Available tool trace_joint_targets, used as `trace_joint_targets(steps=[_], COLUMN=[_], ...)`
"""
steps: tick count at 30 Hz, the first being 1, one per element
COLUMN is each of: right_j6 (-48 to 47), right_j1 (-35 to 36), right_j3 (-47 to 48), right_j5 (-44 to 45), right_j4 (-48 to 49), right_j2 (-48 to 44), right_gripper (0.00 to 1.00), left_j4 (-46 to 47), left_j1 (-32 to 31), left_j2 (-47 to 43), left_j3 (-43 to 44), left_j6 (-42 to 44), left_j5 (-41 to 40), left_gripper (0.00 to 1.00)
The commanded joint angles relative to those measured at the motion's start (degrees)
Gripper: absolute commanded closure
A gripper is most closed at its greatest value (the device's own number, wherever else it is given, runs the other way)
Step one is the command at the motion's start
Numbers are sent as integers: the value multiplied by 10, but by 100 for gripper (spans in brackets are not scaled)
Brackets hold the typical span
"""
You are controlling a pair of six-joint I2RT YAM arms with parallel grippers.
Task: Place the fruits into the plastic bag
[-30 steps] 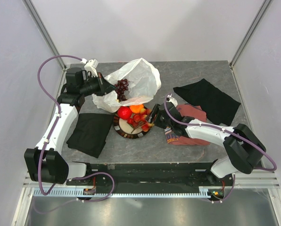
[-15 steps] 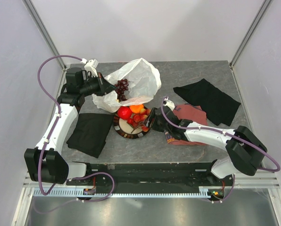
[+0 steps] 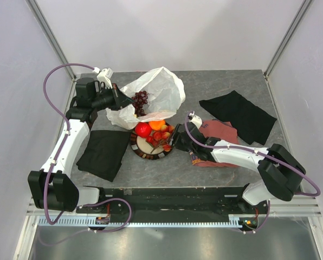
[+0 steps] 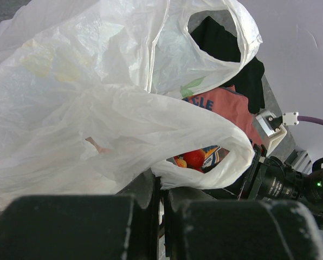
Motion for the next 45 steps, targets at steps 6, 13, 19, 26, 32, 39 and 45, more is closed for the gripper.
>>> trace_joint_targets(steps=[6, 13, 19, 26, 32, 39, 45], right_j6=[-1, -20, -60, -126, -180, -243, -276], right_j1=[2, 2, 6, 22, 31, 34, 35], right_j3=[12, 9, -6, -17, -14, -5, 62], right_j5=[6, 12, -8, 10, 24, 13, 38], right_j4=[9, 14, 57, 90, 93, 115, 101], right_j2=[8, -17, -56, -112, -155, -199, -191], right_gripper=[62, 91, 100, 100, 100, 100, 100], left_j4=[12, 12, 13, 13, 12, 13, 13], left_j1=[4, 4, 4, 5, 5, 5, 5], left_j2=[0, -3, -4, -4, -3, -3, -1], left_j3=[17, 17, 16, 16, 17, 17, 16], left_j6=[-12, -12, -12, -13, -13, -13, -13], left_j5=[9, 11, 9, 11, 10, 11, 11], left_gripper=[98, 99, 99, 98, 98, 98, 98])
